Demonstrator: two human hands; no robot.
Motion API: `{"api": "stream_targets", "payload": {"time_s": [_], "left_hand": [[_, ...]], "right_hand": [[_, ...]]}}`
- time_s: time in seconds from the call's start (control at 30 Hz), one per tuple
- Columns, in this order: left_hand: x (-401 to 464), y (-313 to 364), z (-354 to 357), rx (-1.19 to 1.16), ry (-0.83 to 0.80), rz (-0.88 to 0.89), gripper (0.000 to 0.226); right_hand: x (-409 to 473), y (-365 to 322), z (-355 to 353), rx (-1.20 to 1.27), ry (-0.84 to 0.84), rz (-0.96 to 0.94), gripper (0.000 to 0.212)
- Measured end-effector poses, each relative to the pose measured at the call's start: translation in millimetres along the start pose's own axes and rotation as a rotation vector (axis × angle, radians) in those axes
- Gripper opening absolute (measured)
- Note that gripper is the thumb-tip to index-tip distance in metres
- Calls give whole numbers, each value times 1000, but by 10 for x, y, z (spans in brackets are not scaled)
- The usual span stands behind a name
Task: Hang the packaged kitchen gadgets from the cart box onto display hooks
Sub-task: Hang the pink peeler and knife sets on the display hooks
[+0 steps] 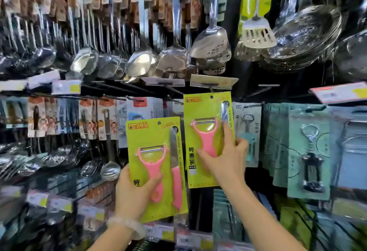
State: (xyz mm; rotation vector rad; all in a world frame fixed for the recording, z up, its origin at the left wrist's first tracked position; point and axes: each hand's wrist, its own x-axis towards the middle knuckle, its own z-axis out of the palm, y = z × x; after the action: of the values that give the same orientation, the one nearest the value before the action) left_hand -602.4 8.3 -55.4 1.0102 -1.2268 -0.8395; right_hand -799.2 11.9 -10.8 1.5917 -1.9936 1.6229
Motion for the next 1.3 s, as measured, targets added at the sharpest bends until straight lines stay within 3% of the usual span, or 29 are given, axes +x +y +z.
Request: {"api": "stream_targets", "payload": {"time_s": [0.3,0.4,0.5,0.6,0.67,0.77,1.0,1.13,1.3], "left_hand": [[320,-70,-181,-35,-87,-31,93],[366,-89,-185,-49,-127,-30,86],[437,-159,-152,-58,-159,-15,55],[454,-205,-23,-85,-212,5,49],[425,-207,108,-97,-245,34,51],[369,-212,342,-98,-296,94,50],[394,143,806,-119,-458,217,58],[528,318,989,-109,-450,226,66],[533,264,1028,-149,-387,212,52]], "right_hand": [[105,-47,281,-61,53,135,97],[236,-30,321,-93,14,189,92],[228,6,352,-138,-7,203,85],[21,-60,281,48,1,75,72],[-163,-133,218,186,-117,-32,76],[-321,-172,158,108,-279,-76,92],[-28,-149,-212,-16,-104,-79,97],[210,-263,-378,-93,-74,-117,94],[282,-237,-360,-161,-121,-140,95]]}}
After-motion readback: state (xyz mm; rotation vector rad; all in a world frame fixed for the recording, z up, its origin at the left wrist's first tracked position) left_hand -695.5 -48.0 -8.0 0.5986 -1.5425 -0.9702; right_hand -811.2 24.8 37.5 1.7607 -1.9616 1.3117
